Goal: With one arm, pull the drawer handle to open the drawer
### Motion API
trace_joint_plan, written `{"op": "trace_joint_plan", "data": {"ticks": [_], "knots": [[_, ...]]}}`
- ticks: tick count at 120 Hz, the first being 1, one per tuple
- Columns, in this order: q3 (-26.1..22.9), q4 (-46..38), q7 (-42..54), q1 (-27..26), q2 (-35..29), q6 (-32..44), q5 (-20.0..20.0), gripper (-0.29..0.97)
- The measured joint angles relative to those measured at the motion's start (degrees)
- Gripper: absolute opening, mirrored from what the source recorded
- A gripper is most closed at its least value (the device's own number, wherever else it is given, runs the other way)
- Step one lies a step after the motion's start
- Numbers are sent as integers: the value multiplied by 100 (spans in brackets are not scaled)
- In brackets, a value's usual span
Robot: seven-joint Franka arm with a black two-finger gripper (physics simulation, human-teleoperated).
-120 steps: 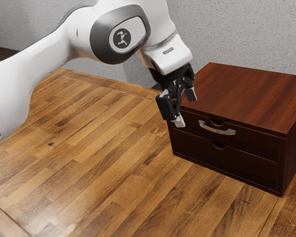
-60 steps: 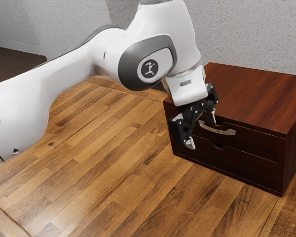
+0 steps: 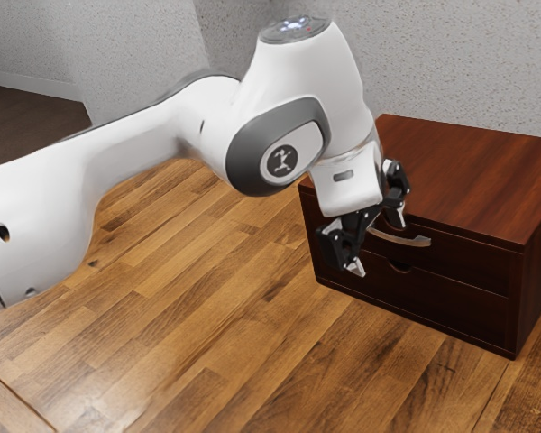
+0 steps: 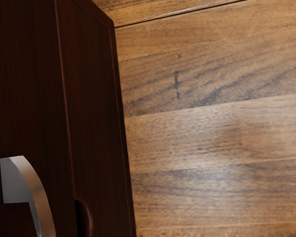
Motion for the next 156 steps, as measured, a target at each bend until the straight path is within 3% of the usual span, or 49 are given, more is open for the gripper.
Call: {"op": "trace_joint_plan", "data": {"ticks": [43, 156], "knots": [[12, -258, -49, 20, -30, 546, 214, 68], [100, -767, -218, 46, -166, 903, 221, 68]]}}
